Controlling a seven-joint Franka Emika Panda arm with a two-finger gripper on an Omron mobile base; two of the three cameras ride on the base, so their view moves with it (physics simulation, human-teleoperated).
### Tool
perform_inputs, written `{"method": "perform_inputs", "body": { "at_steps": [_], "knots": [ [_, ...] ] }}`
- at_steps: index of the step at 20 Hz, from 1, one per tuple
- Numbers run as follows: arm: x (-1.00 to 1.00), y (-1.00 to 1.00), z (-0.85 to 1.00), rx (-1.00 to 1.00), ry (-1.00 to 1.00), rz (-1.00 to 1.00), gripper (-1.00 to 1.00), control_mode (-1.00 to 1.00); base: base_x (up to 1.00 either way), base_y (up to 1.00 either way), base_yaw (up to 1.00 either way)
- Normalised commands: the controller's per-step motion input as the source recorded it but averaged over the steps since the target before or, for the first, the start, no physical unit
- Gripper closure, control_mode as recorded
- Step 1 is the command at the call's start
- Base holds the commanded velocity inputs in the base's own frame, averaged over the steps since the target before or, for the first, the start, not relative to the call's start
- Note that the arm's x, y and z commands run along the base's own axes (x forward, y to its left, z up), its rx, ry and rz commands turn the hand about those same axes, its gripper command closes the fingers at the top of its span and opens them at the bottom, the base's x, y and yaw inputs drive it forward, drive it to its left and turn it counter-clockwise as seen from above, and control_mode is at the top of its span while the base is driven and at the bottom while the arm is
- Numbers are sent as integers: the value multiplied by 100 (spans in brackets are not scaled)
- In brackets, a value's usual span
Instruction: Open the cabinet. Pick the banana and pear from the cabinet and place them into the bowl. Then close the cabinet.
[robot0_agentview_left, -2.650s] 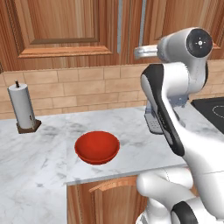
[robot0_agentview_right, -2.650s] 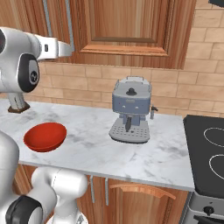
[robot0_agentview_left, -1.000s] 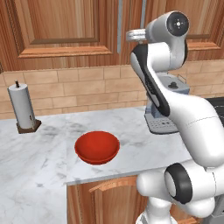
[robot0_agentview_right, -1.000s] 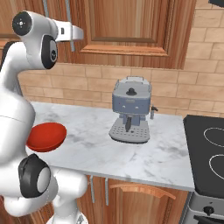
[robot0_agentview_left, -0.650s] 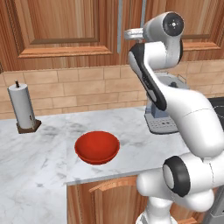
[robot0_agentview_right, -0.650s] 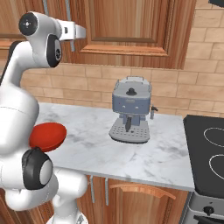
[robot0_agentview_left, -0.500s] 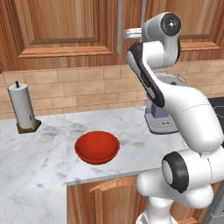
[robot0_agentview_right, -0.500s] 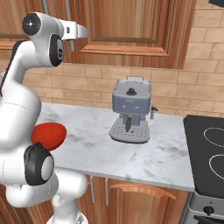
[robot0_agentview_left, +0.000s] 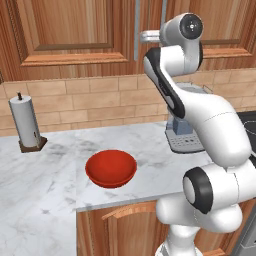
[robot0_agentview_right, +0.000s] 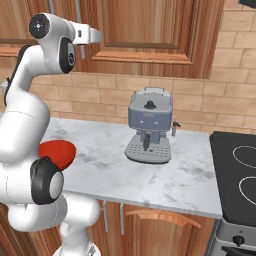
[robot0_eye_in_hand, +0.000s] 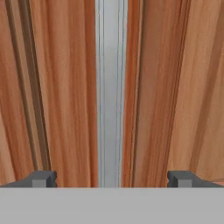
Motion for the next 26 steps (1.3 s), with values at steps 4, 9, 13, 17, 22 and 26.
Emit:
{"method": "perform_inputs", "body": {
  "at_steps": [4,9,13,17,22,26],
  "knots": [
    [36,0,-3,0,0,0,100,-100,0,0,0],
    [8,0,0,0,3,0,100,-100,0,0,0],
    [0,0,-1,0,1,0,100,-100,0,0,0],
    [6,0,-9,0,0,0,100,-100,0,0,0],
    [2,0,-8,0,0,0,100,-100,0,0,0],
    [-5,0,0,0,0,0,100,-100,0,0,0]
  ]
}}
